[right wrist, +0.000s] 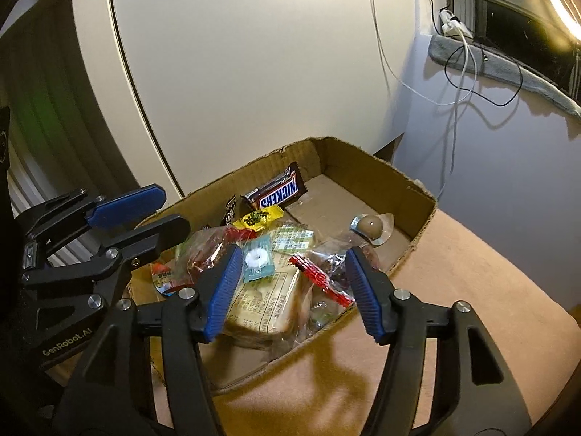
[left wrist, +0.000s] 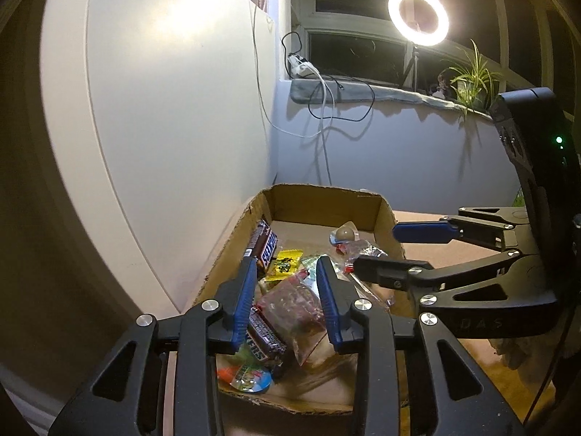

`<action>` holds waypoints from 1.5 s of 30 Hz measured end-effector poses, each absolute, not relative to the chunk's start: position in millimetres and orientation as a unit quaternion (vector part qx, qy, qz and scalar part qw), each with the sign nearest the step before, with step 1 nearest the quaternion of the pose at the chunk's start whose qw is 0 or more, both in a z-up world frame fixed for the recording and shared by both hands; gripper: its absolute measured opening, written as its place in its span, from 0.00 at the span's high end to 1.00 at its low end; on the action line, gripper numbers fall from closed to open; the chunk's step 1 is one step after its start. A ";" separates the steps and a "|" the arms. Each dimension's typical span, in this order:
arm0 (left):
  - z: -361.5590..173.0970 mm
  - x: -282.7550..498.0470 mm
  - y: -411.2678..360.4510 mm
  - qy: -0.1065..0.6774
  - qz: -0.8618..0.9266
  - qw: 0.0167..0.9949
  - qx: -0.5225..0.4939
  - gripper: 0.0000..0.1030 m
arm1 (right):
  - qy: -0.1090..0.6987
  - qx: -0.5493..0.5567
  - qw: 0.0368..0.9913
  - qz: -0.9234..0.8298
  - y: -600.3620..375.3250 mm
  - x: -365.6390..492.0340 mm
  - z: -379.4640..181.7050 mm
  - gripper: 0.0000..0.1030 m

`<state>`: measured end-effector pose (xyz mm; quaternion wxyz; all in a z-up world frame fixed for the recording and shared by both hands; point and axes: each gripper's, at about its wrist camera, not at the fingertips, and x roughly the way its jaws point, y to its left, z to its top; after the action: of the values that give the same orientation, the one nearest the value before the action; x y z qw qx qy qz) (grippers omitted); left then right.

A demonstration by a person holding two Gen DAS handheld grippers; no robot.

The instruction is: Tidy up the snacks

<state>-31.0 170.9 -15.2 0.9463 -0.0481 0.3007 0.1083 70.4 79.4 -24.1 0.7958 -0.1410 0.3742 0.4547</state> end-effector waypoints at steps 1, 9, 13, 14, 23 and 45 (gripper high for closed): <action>-14.8 -31.4 171.7 0.300 0.109 0.947 -0.049 0.68 | 0.372 -0.140 0.798 0.454 78.1 70.1 -22.7 0.34; -9.3 -44.1 172.6 0.289 0.118 0.948 -0.055 0.68 | 0.355 -0.130 0.808 0.452 65.7 57.9 -10.5 0.21; -3.6 -57.8 168.4 0.276 0.123 0.952 -0.058 0.52 | 0.336 -0.142 0.816 0.448 59.6 41.5 -0.7 0.16; -3.1 -61.1 167.5 0.274 0.125 0.952 -0.059 0.49 | 0.333 -0.142 0.817 0.449 57.5 37.9 1.1 0.13; -1.3 -90.2 155.8 0.261 0.134 0.954 -0.059 0.39 | 0.310 -0.146 0.837 0.427 23.1 12.4 10.7 0.04; -7.0 -105.9 137.1 0.260 0.141 0.954 -0.058 0.27 | 0.299 -0.159 0.861 0.380 -33.9 -9.5 0.6 0.00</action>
<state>-105.9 137.1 -7.0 0.9535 -0.0583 0.2601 0.1406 -9.5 -33.9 0.6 0.8606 -0.1591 0.2991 0.3802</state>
